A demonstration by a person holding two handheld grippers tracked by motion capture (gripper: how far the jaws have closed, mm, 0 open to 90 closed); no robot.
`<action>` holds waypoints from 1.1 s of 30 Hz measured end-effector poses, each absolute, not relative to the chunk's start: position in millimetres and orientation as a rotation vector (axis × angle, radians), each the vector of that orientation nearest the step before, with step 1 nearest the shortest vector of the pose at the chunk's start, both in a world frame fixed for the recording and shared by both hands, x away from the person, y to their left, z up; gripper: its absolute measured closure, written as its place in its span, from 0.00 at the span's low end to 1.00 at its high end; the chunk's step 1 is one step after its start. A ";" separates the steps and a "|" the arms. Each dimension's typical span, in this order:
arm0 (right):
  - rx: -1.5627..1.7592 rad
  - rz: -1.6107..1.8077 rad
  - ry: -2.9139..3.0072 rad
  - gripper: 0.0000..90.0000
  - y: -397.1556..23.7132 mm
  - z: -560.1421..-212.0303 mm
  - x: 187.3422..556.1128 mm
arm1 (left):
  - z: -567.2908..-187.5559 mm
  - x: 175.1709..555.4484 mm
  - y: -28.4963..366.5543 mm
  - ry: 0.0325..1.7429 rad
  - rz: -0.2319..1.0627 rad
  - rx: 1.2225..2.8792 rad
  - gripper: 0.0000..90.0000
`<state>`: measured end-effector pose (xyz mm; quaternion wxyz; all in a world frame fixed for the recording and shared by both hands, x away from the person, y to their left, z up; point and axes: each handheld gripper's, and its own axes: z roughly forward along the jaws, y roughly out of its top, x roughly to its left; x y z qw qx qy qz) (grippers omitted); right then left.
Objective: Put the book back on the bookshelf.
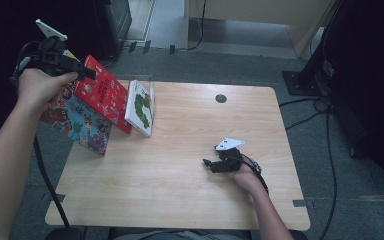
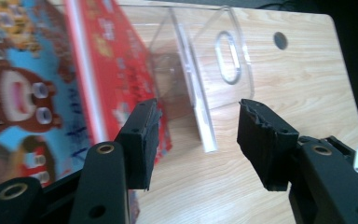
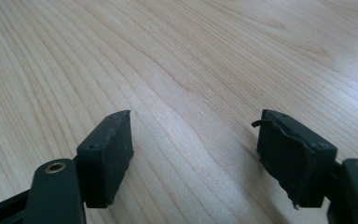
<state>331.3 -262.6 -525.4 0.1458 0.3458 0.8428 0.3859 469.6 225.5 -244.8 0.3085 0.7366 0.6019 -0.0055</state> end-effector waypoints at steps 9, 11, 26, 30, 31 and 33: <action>0.982 1.113 2.439 0.27 -263.1 -525.4 331.8 | -255.3 455.8 199.1 1.517 -0.033 1.991 0.52; 0.981 1.113 2.439 0.27 -263.1 -525.4 331.8 | -259.0 451.8 194.9 1.499 -0.025 2.001 0.51; 0.973 1.113 2.449 0.25 -262.7 -525.5 331.8 | -300.9 425.7 172.9 1.417 -0.086 2.033 0.50; 0.971 1.112 2.448 0.25 -262.7 -525.5 331.9 | -309.2 418.8 168.1 1.401 -0.097 2.043 0.50; 0.973 1.112 2.450 0.25 -262.6 -525.5 331.8 | -311.4 416.9 166.6 1.399 -0.098 2.044 0.50; 0.973 1.112 2.450 0.25 -262.6 -525.5 331.8 | -315.9 413.0 163.6 1.390 -0.087 2.055 0.50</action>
